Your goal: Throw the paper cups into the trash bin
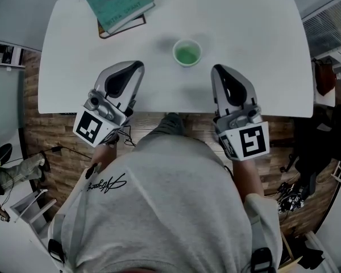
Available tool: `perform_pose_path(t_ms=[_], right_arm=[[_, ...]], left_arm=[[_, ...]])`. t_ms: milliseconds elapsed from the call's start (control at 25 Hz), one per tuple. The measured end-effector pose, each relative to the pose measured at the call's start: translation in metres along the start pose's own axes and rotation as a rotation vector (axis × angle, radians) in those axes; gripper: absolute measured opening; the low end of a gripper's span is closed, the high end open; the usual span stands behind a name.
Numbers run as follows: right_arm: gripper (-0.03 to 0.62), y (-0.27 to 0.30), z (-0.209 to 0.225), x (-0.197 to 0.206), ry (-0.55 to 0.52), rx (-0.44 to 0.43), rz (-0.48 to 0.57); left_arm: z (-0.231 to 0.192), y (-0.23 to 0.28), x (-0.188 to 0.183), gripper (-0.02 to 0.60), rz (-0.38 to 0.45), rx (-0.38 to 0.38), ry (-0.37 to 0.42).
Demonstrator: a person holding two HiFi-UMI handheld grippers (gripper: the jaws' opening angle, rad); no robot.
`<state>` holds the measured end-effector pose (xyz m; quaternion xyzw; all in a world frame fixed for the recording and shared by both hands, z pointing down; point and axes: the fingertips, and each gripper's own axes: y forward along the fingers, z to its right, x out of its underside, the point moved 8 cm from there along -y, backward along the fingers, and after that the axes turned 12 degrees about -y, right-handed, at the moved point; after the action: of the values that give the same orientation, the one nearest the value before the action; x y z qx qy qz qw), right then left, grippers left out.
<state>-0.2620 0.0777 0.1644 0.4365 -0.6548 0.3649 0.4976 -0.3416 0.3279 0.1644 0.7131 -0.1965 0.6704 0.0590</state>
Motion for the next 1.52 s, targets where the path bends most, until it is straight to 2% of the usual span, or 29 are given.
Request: perform_pose_path(t_ms=[320,800,1000,1120,1280,1320,1400,1520], right_arm=[[0.011,0.026,0.012,0.003,-0.018,0.045,0.000],[0.011,0.023,0.026,0.011,-0.007,0.050,0.014],[0.012,0.019,0.035,0.014,-0.010,-0.045,0.029],[0.013,0.017,0.039,0.018,-0.001,-0.114,0.028],[0.015,0.017,0.037,0.025,0.000,-0.209,0.018],[0.022,0.017,0.035,0.027,0.004,-0.231,0.007],[0.082,0.017,0.034,0.033,0.011,-0.281,-0.026],[0.119,0.014,0.036,0.044,0.004,-0.342,-0.058]], left_arm=[[-0.039,0.007,0.002,0.006,0.003,0.019,-0.035],[-0.052,0.020,0.014,0.006,-0.041,0.062,-0.041],[-0.040,0.025,0.014,0.006,-0.044,0.035,-0.040],[-0.034,0.020,0.014,0.006,-0.055,-0.010,-0.004],[-0.028,0.010,0.011,0.006,-0.033,-0.086,0.001],[-0.026,0.008,0.012,0.006,-0.027,-0.103,-0.001],[-0.020,0.007,0.015,0.006,-0.027,-0.124,-0.003],[-0.009,0.011,0.023,0.005,-0.038,-0.151,0.006]])
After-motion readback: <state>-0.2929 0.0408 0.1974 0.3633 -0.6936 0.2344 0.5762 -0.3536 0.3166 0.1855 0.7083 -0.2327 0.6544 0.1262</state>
